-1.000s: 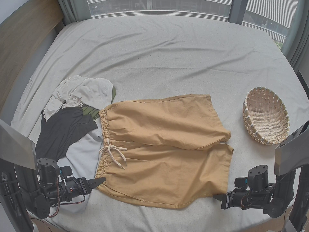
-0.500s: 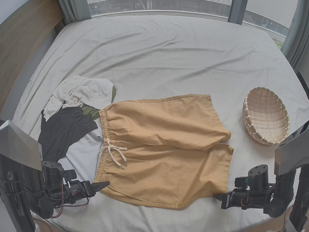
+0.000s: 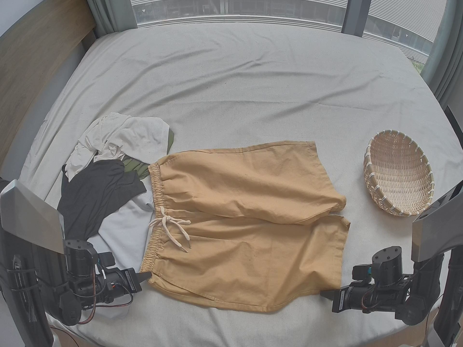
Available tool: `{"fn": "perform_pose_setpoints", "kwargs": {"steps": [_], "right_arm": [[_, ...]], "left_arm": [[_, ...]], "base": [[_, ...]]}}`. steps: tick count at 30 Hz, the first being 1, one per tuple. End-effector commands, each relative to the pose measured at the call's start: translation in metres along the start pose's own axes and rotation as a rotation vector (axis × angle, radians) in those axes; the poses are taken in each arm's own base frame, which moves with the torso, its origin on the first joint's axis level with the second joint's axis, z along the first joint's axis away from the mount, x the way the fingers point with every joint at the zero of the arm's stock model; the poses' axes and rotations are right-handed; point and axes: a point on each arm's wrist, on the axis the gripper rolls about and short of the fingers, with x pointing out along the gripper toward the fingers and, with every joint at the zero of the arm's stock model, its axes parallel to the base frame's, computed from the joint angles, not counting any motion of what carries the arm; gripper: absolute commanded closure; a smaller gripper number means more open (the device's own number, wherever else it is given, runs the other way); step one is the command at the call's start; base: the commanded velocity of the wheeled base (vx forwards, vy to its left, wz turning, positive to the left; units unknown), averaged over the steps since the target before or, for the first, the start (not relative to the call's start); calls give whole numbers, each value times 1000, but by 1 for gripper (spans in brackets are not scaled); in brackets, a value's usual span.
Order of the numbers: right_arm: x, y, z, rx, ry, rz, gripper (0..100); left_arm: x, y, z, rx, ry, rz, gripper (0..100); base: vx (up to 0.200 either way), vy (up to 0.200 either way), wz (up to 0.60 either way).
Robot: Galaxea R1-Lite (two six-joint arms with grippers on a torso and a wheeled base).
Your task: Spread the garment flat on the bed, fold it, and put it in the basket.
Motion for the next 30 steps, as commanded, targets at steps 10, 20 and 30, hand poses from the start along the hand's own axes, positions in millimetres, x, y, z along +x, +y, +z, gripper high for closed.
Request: {"fn": "perform_pose_setpoints", "kwargs": {"steps": [10,20,30], "right_arm": [[-22,2,3,1,6,-14,100],[-45,3,-6,21,126,-59,100],[-45,4,-14,17,193,-63,100]], "left_arm": [[-38,-30,21,17,-120,-157,100],[-30,-18,4,20,4,-92,100],[-32,-12,-5,32,88,-46,100]], "base": [[0,0,0],[0,0,0],[0,0,0]]}}
